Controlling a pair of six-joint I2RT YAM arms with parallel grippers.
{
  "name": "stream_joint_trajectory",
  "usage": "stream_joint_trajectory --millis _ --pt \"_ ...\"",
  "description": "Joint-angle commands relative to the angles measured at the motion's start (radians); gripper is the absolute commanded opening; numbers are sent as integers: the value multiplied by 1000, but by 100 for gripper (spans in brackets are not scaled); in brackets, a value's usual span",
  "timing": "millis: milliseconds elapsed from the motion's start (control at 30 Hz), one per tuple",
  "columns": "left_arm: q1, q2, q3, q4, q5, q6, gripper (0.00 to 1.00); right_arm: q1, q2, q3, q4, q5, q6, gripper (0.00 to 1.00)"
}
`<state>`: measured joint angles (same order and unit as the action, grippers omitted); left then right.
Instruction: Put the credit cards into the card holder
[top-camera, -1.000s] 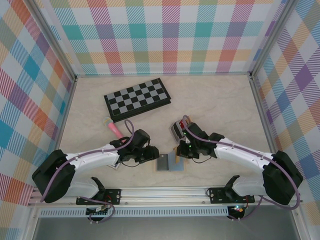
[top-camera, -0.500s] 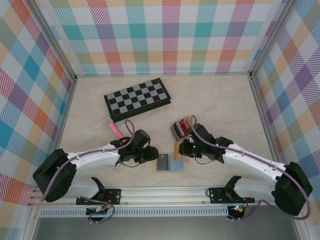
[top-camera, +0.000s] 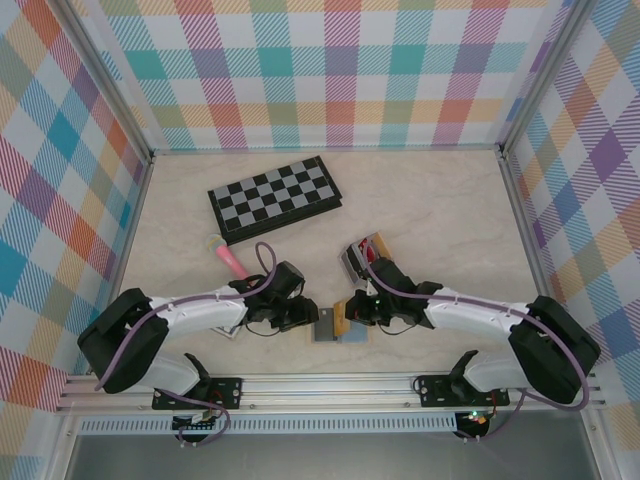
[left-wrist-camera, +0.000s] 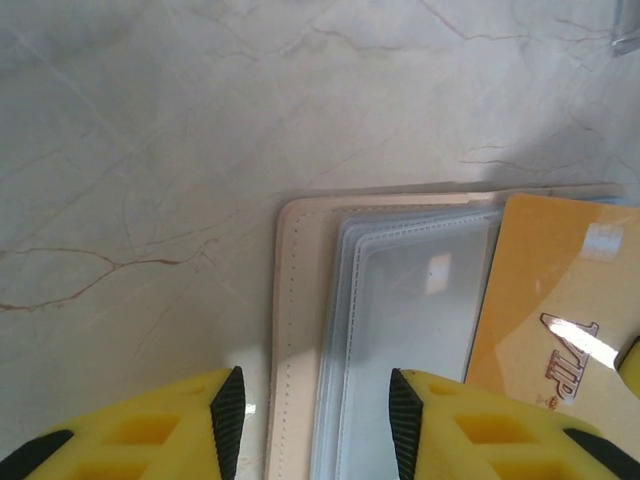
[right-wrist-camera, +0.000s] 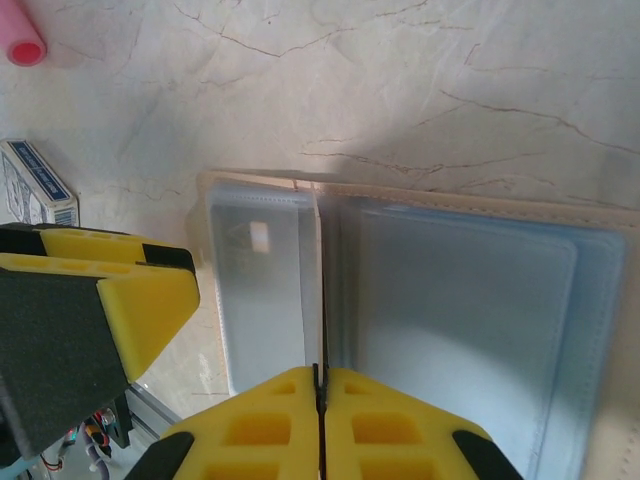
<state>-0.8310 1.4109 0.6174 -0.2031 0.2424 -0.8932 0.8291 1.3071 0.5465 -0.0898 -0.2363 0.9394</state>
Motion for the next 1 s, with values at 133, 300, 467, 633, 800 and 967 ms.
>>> stream_joint_trajectory --millis 133,300,467,633,800,967 --pt "-14 35 -19 26 20 8 41 21 36 -38 20 18 12 7" --pt "-17 46 -22 33 23 7 38 35 58 -55 76 -27 19 7" --pt "-22 48 -24 36 17 -4 35 52 72 -75 138 -43 56 7" --pt "-22 38 -37 45 8 -23 33 57 63 -85 153 -36 76 6" --pt "-24 23 -42 35 -7 -28 33 57 25 -90 96 -3 55 7" --pt "-23 18 -48 36 -13 -37 32 58 27 -113 110 -12 76 7"
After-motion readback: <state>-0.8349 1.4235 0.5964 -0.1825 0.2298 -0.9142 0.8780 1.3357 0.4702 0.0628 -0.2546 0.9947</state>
